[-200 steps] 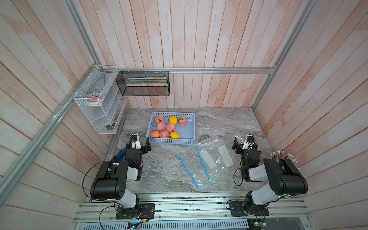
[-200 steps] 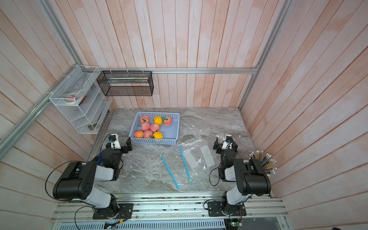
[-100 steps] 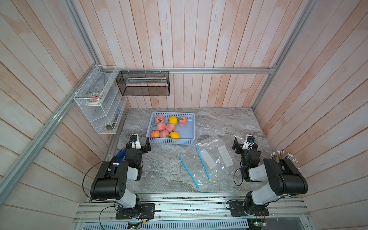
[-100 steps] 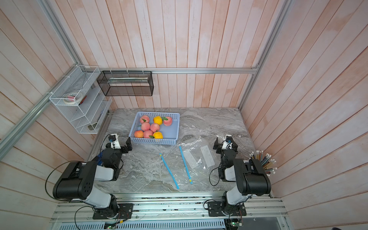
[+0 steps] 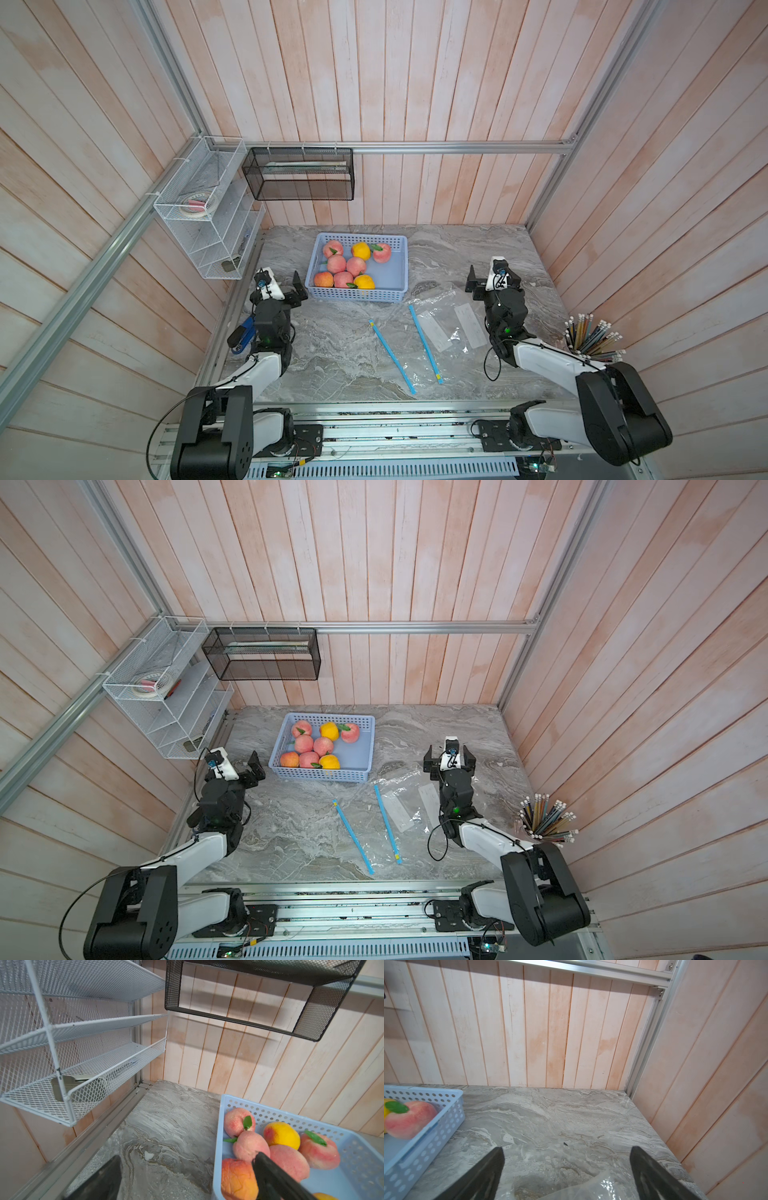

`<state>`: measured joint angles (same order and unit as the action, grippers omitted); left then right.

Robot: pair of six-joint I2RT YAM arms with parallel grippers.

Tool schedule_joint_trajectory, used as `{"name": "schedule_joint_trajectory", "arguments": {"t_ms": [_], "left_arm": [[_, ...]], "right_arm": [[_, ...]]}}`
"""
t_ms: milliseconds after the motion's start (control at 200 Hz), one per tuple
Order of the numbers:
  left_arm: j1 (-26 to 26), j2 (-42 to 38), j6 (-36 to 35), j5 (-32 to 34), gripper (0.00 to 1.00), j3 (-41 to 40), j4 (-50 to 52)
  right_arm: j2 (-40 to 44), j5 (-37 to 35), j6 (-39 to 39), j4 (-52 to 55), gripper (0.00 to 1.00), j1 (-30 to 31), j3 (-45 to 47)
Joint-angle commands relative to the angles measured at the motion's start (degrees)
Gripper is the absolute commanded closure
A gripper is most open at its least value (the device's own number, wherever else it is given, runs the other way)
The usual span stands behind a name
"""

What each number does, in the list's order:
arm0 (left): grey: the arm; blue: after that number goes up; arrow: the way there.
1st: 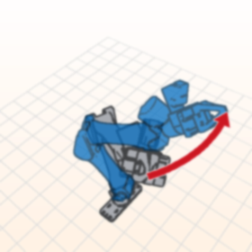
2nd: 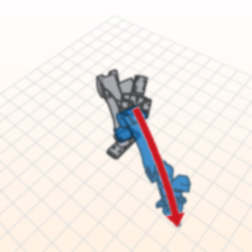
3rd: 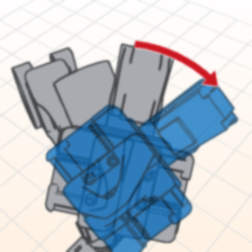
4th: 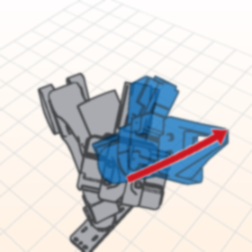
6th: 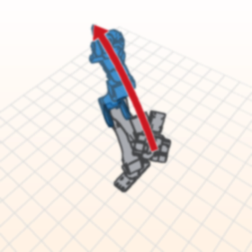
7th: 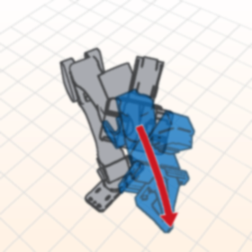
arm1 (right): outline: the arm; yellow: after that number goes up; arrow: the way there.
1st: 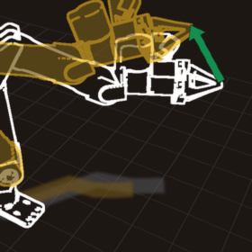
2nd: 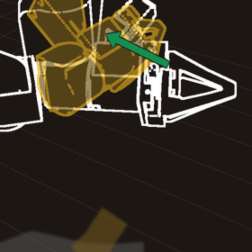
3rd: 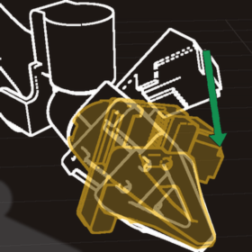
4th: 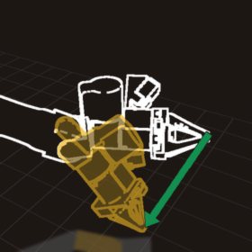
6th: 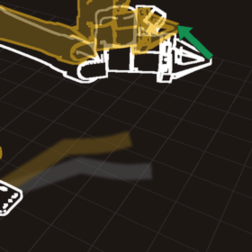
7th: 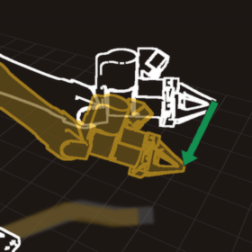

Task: Place the peach in a zip-top bag and seal the zipper
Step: Adjust the basket at the center of the board.

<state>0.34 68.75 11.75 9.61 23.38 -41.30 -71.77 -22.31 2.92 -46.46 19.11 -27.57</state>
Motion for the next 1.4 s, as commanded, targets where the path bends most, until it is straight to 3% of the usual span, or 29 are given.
{"name": "schedule_joint_trajectory", "arguments": {"t_ms": [0,205,365,505,720,985,1210,1395], "left_arm": [[-0.9,-2.64,8.45,-3.2,0.0,5.03,19.89],[-2.13,-5.59,16.77,-11.88,0.0,9.54,31.15],[-4.17,-5.63,17.88,-17.15,0.0,10.47,34.47],[-6.56,-3.87,18.93,-22.14,0.0,10.45,35.3],[-10.33,-0.09,21.01,-27.78,0.0,8.98,30.71],[-12.54,4.2,22.98,-29.49,0.0,9.1,26.63],[-13.74,7.89,26.14,-33.87,0.0,8.65,21.56],[-14.26,11.91,28.79,-36.04,0.0,8.95,17.56]], "right_arm": [[3.5,-0.61,-7.61,19.65,0.02,1.29,-5.25],[6.74,14.59,-22.08,32.51,0.02,1.37,-11.2],[-0.74,22.92,-31.4,42.59,0.02,1.95,-18.69],[-8.48,31.92,-37.2,41.33,0.07,2.66,-22.86],[-20.93,35.97,-42.36,38.29,0.13,3.67,-31.31],[-35.12,40.57,-43.15,38.35,0.2,4.76,-43.59],[-42.65,38.21,-43.85,42.49,0.22,5.67,-51.63],[-48.51,45.18,-42.94,43.33,0.25,6.02,-58.52]]}}
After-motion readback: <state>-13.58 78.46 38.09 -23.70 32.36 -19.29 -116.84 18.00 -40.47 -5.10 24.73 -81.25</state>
